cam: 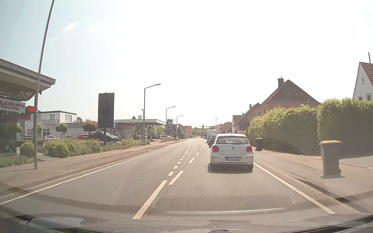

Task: Follow the waypoints while adhering to traffic rules and regulations

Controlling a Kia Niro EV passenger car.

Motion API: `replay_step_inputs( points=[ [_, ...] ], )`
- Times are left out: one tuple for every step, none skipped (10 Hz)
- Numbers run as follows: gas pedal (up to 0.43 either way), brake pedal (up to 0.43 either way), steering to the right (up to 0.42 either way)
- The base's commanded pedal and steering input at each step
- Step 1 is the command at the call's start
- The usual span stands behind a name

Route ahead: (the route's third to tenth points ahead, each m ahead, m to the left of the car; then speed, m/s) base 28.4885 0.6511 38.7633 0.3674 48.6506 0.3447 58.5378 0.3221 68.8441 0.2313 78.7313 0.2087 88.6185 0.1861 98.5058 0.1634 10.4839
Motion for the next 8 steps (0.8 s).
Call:
replay_step_inputs(
  points=[
    [0.138, 0.0, -0.004],
    [0.138, 0.0, -0.005],
    [0.138, 0.0, -0.005],
    [0.138, 0.0, -0.006],
    [0.138, 0.0, -0.006],
    [0.138, 0.0, -0.006],
    [0.13, 0.0, -0.006],
    [0.13, 0.0, -0.006]
  ],
)
